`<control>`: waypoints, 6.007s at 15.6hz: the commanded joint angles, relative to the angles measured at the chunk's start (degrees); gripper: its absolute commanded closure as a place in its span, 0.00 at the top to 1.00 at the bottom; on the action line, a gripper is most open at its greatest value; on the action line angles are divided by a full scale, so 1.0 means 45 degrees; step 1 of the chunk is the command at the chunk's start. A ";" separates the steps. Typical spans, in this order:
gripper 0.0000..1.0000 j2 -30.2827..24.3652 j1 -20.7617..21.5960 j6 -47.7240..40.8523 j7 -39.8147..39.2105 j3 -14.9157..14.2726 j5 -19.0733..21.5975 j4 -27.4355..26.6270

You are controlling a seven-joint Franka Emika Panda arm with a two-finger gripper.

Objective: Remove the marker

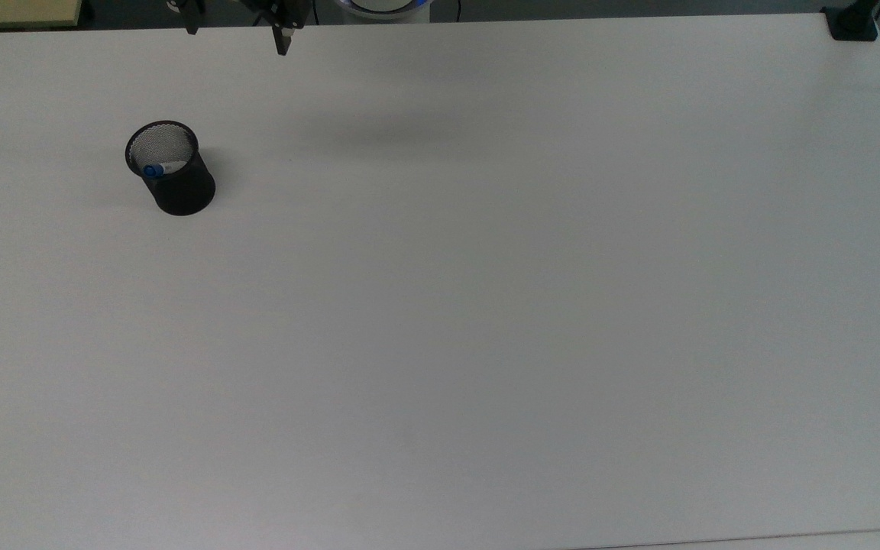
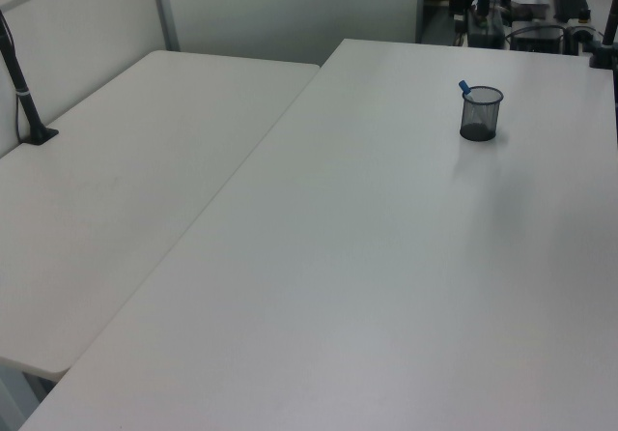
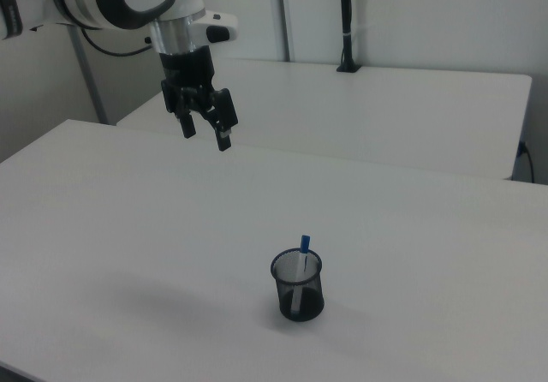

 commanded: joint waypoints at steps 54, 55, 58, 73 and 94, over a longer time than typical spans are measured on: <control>0.84 0.2673 -0.3077 0.1916 -0.3772 -0.0086 -0.0133 -0.0256; 0.83 0.2849 -0.3077 0.2131 -0.3753 -0.0086 -0.0133 -0.0256; 0.78 0.3221 -0.3077 0.2698 -0.3733 -0.0086 -0.0094 -0.0256; 0.40 0.4139 -0.2784 0.3540 -0.3597 0.0031 -0.0133 -0.0276; 0.09 0.3458 -0.2843 0.3520 -0.3733 -0.0067 -0.0055 -0.0100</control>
